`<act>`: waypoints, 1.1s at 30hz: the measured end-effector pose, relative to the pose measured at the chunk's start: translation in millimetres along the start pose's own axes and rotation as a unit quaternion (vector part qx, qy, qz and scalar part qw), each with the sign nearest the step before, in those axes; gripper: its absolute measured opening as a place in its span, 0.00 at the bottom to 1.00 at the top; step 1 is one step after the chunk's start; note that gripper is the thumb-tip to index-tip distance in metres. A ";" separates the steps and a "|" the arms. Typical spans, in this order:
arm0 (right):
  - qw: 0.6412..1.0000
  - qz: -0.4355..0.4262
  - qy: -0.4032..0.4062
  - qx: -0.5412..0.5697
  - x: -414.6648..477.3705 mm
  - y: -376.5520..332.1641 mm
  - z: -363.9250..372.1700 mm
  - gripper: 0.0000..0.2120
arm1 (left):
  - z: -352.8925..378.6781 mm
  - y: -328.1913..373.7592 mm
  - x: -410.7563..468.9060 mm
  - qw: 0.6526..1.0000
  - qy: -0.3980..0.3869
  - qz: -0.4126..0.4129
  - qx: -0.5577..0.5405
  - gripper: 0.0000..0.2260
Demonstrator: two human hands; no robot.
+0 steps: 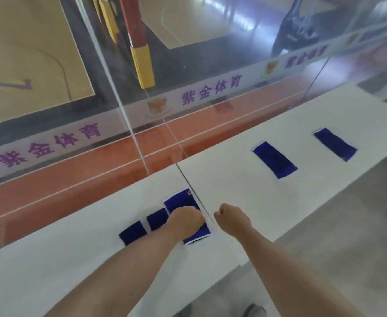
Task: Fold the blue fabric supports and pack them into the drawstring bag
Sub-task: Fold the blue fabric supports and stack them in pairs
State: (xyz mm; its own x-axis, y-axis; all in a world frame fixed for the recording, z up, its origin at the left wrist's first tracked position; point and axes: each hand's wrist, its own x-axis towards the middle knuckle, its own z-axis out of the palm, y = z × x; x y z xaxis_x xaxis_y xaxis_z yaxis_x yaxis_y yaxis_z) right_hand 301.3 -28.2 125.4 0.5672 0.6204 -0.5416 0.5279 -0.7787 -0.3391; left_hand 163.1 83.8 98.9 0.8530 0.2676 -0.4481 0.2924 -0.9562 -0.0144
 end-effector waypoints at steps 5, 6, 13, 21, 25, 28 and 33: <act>1.000 0.015 0.015 0.016 1.2 112.4 -66.6 0.12 | -68.8 93.4 57.4 0.999 0.006 -0.034 -0.028 0.09; 0.999 0.018 0.019 0.019 2.4 135.1 -81.1 0.12 | -80.0 113.1 70.4 0.998 0.010 -0.042 -0.046 0.09; 0.997 0.039 0.052 0.048 16.2 269.8 -176.4 0.11 | -139.6 227.6 150.7 0.995 0.061 -0.029 -0.075 0.11; 0.992 0.068 0.052 0.092 69.8 353.8 -239.3 0.12 | -189.1 270.1 256.3 0.989 0.061 -0.033 -0.128 0.16; 0.993 0.069 0.045 0.086 114.1 380.7 -269.6 0.09 | -195.7 272.2 325.2 0.986 0.044 -0.026 -0.161 0.19; 0.992 0.086 0.052 0.075 145.4 399.1 -296.2 0.08 | -211.0 274.6 372.1 0.985 0.030 -0.021 -0.171 0.20; 0.994 0.091 0.045 0.037 193.4 432.1 -343.5 0.08 | -237.6 275.8 441.8 0.982 0.033 -0.007 -0.186 0.17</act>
State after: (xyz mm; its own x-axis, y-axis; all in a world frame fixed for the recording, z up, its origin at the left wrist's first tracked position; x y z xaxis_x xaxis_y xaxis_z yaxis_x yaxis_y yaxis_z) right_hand 856.3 -212.5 138.3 0.7055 0.4716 -0.5291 0.3648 -0.8816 -0.2993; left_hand 723.3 -33.5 109.2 0.8707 0.2994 -0.3903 0.4312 -0.8463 0.3128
